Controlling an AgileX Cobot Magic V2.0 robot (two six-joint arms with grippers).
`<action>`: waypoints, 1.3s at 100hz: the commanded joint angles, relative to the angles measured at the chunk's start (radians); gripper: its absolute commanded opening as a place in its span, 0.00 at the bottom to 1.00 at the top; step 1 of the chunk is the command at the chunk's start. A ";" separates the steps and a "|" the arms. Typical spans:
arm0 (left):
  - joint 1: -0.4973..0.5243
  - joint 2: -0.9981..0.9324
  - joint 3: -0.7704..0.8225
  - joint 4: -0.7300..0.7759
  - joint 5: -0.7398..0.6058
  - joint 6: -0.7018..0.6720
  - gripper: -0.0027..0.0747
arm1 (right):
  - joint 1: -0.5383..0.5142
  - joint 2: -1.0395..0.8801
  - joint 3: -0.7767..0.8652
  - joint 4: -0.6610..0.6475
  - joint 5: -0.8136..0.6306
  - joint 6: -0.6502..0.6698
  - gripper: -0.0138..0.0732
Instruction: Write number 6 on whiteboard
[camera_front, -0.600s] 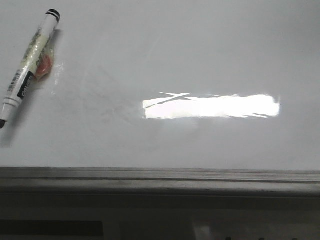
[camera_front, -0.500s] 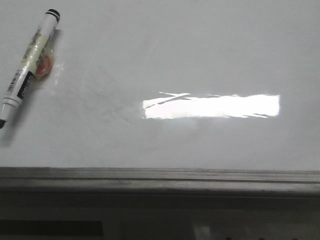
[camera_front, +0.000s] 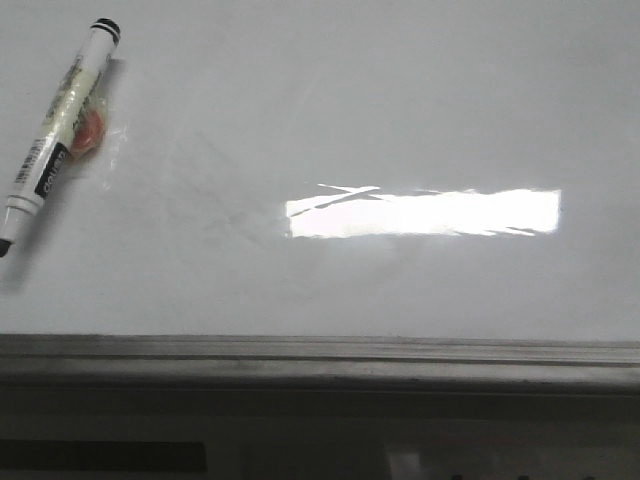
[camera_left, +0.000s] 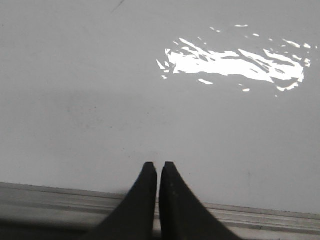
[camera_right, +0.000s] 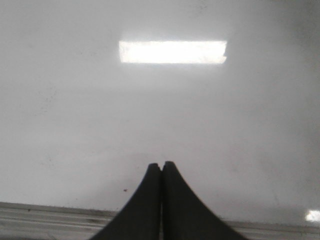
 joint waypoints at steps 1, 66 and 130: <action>0.002 -0.029 0.024 -0.007 -0.049 -0.001 0.01 | -0.007 -0.017 0.015 -0.015 -0.017 -0.002 0.09; 0.002 -0.029 0.024 -0.006 -0.126 -0.001 0.01 | -0.007 -0.017 0.015 -0.009 -0.160 -0.002 0.09; 0.002 -0.027 0.024 -0.049 -0.334 -0.002 0.01 | -0.007 -0.017 0.015 0.116 -0.291 -0.002 0.09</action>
